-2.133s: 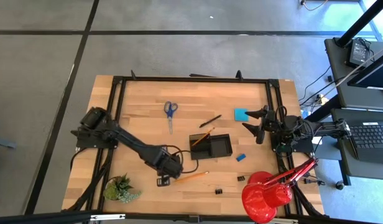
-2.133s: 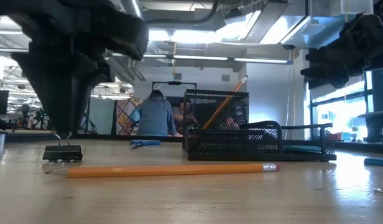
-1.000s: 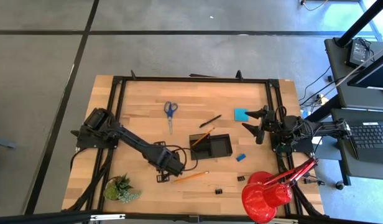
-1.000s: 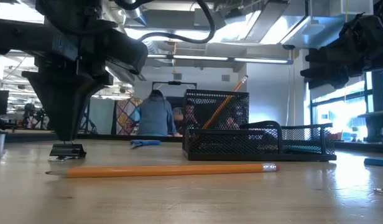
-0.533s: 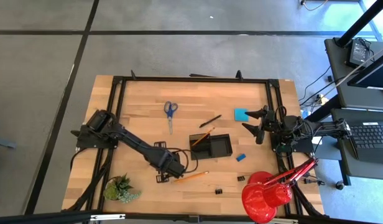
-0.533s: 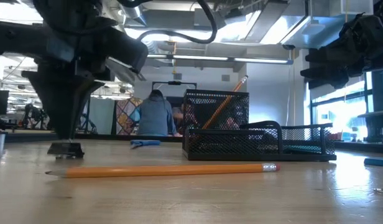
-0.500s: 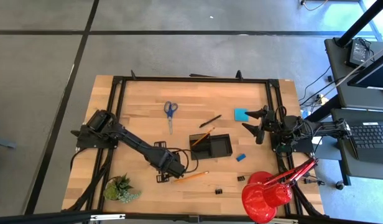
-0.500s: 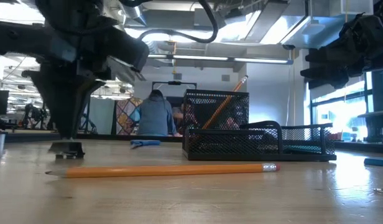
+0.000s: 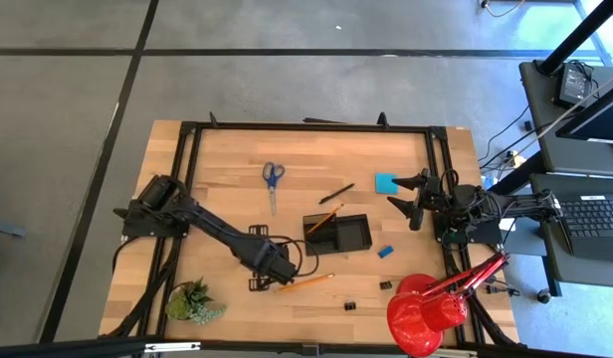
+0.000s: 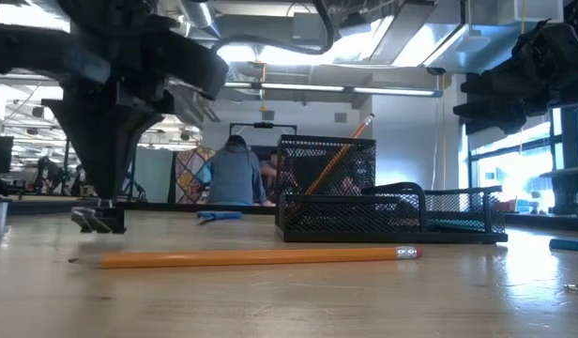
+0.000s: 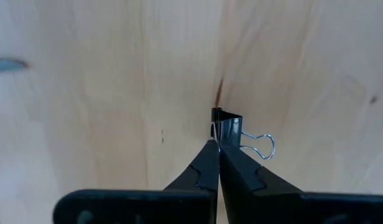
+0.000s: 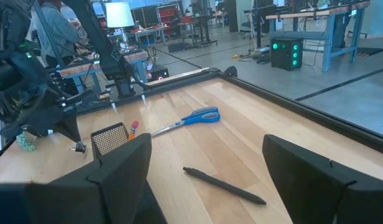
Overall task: Pick and place office supplies into organizer
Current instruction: Put the top left black binder clip into the black desk organizer
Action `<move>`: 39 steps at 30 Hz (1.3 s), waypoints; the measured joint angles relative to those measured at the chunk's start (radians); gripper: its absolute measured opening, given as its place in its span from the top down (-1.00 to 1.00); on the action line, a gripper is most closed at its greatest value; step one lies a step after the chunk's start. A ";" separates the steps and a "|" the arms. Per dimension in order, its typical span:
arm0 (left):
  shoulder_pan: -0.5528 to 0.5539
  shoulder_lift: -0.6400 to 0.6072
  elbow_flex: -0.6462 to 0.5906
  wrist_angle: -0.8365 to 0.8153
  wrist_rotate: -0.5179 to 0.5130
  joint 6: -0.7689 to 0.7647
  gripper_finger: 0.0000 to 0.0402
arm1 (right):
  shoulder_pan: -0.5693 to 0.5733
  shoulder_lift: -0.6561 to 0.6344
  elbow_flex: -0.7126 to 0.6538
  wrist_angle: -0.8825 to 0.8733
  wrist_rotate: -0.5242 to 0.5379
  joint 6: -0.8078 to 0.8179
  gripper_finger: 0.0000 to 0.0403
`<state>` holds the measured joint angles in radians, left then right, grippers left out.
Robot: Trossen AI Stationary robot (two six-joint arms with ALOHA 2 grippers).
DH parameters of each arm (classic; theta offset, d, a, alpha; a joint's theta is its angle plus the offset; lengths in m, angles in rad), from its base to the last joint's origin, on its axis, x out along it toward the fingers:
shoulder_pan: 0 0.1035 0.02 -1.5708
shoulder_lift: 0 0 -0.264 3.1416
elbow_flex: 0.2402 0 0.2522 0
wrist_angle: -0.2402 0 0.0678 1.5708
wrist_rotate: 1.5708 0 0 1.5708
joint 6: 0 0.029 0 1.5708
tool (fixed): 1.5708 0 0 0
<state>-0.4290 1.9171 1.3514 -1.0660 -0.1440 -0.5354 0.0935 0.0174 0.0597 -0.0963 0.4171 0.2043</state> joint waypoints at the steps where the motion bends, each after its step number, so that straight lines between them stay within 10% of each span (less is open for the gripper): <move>1: 0.001 -0.006 0.000 0.000 -0.009 0.006 0.99 | 0.000 0.000 0.000 0.000 0.000 0.000 -0.54; 20: 0.056 -0.109 0.030 0.422 -0.126 0.371 0.99 | 0.000 0.000 0.000 0.000 0.000 -0.001 -0.54; 39: 0.203 -0.110 -0.024 0.645 0.008 0.545 0.99 | 0.000 0.000 0.000 0.000 0.000 -0.007 -0.54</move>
<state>-0.2260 1.8071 1.3271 -0.4214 -0.1364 0.0092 0.0936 0.0174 0.0597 -0.0959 0.4168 0.1974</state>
